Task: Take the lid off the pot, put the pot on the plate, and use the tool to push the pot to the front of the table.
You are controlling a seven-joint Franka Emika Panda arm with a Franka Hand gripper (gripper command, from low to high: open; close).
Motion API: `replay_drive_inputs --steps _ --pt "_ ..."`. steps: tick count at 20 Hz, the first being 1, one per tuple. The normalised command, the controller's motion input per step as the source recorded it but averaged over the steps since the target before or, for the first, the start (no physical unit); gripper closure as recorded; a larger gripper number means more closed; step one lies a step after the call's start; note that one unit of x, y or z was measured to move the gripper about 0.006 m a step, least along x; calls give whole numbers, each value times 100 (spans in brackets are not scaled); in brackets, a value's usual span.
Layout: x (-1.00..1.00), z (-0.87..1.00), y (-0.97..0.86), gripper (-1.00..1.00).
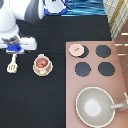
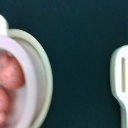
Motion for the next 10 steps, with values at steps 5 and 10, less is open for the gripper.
replay_drive_inputs --steps 5,10 --pt "-40 -13 -95 -100" --pt "-11 -41 -93 -100"
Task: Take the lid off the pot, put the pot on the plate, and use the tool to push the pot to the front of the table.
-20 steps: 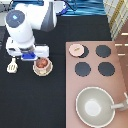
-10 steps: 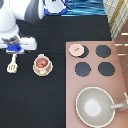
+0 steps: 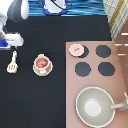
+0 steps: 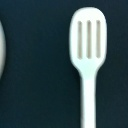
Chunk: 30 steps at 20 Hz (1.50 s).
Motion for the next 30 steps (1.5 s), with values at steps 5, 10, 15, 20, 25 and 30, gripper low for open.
replay_drive_inputs --steps 5,10,15,20,25,30 --pt "14 -67 -44 -100" --pt "17 -64 -8 -100" --pt "10 -57 -1 -100" --pt "-8 -54 -1 -100" --pt "-28 -23 0 100" --pt "-14 2 0 100"
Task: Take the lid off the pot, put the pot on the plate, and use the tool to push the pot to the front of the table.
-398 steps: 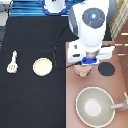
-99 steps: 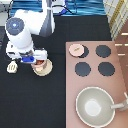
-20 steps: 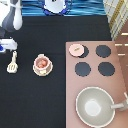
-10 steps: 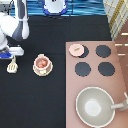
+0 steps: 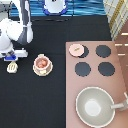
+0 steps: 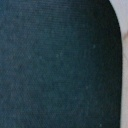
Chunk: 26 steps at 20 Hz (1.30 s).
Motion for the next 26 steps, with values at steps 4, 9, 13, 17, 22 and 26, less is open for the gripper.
replay_drive_inputs --steps 4,9,13,17,22,26 --pt "-7 1 0 100" --pt "-1 8 0 100" --pt "-13 42 13 100" --pt "-68 84 31 100" --pt "-83 88 33 100" --pt "-87 85 37 100"
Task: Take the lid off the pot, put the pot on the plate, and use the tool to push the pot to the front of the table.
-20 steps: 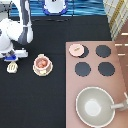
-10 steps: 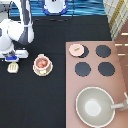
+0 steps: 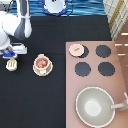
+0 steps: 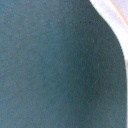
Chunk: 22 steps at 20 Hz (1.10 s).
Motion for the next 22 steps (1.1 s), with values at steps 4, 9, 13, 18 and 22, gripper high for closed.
replay_drive_inputs --steps 4,9,13,18,22 --pt "-85 68 39 100" --pt "-83 16 47 100" --pt "-83 -1 62 100" --pt "-68 -13 77 100" --pt "-34 -18 74 100"
